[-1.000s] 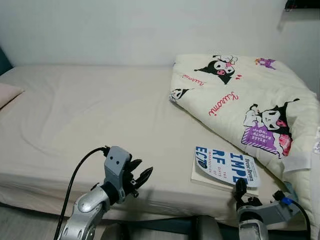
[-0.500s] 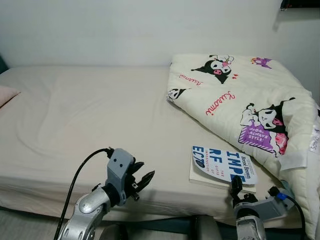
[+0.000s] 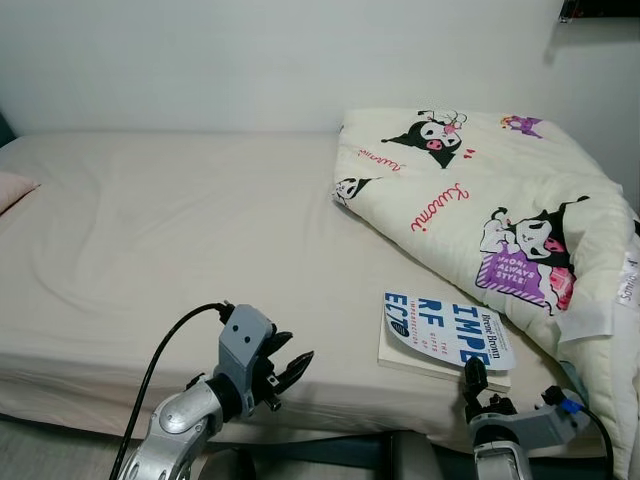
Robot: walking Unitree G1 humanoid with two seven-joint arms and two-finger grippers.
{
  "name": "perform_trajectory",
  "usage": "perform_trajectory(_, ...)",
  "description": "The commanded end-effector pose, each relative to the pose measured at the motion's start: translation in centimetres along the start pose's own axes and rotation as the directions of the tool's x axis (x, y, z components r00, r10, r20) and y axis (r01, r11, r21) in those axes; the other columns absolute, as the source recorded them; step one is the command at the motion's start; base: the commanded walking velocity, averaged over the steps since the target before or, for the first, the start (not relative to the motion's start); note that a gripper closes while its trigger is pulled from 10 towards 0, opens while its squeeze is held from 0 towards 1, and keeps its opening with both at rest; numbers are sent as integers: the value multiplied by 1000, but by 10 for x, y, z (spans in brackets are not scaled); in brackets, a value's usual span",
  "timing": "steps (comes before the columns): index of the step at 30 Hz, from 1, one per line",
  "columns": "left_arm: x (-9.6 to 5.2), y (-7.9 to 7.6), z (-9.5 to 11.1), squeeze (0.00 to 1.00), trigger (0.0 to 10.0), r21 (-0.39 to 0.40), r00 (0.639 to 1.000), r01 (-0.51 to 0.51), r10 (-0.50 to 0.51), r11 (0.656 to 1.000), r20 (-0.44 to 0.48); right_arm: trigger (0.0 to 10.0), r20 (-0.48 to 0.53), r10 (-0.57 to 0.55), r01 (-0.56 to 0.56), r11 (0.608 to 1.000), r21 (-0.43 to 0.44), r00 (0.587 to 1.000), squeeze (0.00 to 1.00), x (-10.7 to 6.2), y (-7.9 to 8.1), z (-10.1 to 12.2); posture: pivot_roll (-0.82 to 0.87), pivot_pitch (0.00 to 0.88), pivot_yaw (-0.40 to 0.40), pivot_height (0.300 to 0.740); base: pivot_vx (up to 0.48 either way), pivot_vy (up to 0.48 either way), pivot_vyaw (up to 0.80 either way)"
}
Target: Clean up the room
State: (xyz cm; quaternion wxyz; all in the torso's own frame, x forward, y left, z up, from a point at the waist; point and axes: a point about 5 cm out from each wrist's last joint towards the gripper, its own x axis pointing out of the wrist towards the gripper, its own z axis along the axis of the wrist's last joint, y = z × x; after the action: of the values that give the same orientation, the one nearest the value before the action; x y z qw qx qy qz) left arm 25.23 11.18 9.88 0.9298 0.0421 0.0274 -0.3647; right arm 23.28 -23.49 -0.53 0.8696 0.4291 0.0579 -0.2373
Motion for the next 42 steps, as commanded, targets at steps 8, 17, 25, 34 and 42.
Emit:
perform_trajectory(8,3,8,3,0,10000,47,999,-49,48,998,10,10000,-69,-30,35,996,77,997,0,1,-3,-15,29,94,45,586,0,0,0)
perform_trajectory(17,3,12,5,0,10000,54,996,-89,88,995,22,10000,-42,18,-14,995,98,999,0,19,17,-7,36,92,43,586,0,0,0)
perform_trajectory(25,0,13,4,0,10000,65,993,-116,114,991,29,5843,-46,59,-54,994,95,997,0,27,32,-8,43,83,33,586,0,0,0)
perform_trajectory(34,-1,15,4,0,10000,69,990,-140,137,988,36,0,-39,74,-70,992,101,997,0,25,30,-10,38,78,29,586,0,0,0)
perform_trajectory(42,2,23,6,0,10000,72,979,-203,199,977,52,0,-56,123,-119,990,75,991,0,28,36,-10,31,61,24,586,0,0,0)
